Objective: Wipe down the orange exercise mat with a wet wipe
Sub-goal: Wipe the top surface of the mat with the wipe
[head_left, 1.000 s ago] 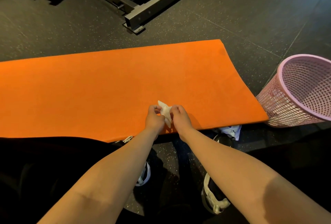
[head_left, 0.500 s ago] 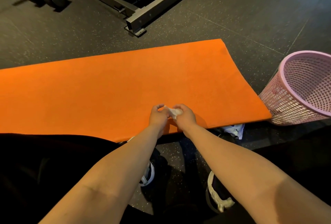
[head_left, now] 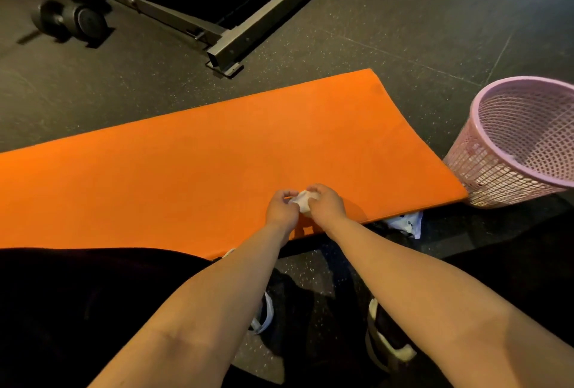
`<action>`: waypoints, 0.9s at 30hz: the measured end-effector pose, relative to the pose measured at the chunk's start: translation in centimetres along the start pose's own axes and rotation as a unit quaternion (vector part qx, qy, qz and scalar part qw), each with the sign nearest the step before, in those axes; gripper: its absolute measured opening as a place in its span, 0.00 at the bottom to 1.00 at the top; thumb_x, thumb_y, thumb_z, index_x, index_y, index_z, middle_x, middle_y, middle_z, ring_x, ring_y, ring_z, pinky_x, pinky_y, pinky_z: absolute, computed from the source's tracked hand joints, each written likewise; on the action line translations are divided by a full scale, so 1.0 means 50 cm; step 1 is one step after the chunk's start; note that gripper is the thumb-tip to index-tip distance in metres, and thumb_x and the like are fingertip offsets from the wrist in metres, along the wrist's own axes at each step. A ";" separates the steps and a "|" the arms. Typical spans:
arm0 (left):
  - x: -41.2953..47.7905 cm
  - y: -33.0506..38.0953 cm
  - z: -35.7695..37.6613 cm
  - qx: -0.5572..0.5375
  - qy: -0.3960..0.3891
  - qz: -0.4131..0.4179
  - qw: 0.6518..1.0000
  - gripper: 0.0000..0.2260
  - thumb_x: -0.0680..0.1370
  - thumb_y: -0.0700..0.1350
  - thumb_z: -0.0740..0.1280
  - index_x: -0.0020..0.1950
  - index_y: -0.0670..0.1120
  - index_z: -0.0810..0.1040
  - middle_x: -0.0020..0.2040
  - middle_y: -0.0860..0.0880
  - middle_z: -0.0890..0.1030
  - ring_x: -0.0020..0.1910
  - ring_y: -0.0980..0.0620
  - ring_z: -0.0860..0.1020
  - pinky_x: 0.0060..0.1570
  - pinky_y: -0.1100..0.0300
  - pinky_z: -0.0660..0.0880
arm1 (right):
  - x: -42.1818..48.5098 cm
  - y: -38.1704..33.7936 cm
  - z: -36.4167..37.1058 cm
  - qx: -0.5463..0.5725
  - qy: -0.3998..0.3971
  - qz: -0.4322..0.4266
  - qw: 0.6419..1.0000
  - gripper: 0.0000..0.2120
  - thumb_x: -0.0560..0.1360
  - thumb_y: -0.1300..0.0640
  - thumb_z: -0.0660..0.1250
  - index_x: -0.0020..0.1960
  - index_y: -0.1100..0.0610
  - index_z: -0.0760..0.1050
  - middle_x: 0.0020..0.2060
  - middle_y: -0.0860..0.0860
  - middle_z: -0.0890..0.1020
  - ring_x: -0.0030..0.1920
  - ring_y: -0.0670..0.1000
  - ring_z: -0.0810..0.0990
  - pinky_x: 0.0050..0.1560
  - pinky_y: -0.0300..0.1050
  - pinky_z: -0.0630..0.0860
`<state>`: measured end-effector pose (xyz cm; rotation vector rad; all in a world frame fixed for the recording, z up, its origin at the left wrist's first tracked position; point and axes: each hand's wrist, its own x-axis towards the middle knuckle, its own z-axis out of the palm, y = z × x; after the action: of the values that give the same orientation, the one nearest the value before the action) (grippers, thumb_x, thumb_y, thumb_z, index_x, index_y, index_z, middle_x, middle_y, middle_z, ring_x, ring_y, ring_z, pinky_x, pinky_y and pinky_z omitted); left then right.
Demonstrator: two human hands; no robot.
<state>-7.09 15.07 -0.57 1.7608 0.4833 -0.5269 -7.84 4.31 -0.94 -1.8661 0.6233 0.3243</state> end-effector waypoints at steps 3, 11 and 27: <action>-0.005 0.012 0.019 -0.009 -0.022 -0.006 1.000 0.08 0.79 0.38 0.64 0.54 0.49 0.75 0.54 0.44 0.81 0.45 0.44 0.78 0.46 0.46 0.77 | 0.006 0.003 -0.013 0.081 0.074 0.032 0.993 0.11 0.81 0.66 0.60 0.59 0.62 0.78 0.62 0.55 0.75 0.46 0.51 0.76 0.42 0.45 0.77; 0.003 0.018 0.046 0.042 -0.018 0.042 0.998 0.08 0.83 0.47 0.65 0.45 0.47 0.75 0.44 0.44 0.80 0.41 0.44 0.76 0.40 0.50 0.72 | 0.006 -0.009 -0.040 0.008 0.037 -0.022 0.999 0.14 0.79 0.69 0.58 0.58 0.56 0.76 0.62 0.54 0.70 0.55 0.55 0.72 0.49 0.47 0.72; 0.040 0.006 0.011 -0.003 -0.022 0.060 0.998 0.14 0.80 0.38 0.65 0.62 0.53 0.69 0.44 0.45 0.77 0.37 0.44 0.77 0.37 0.50 0.74 | 0.051 0.004 -0.009 0.011 0.091 0.014 0.996 0.12 0.82 0.64 0.60 0.61 0.57 0.79 0.58 0.52 0.75 0.62 0.57 0.77 0.54 0.41 0.69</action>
<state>-5.32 14.58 -1.62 1.7570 0.3452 -0.4785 -5.88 3.17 -2.18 -1.8807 0.7736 0.1666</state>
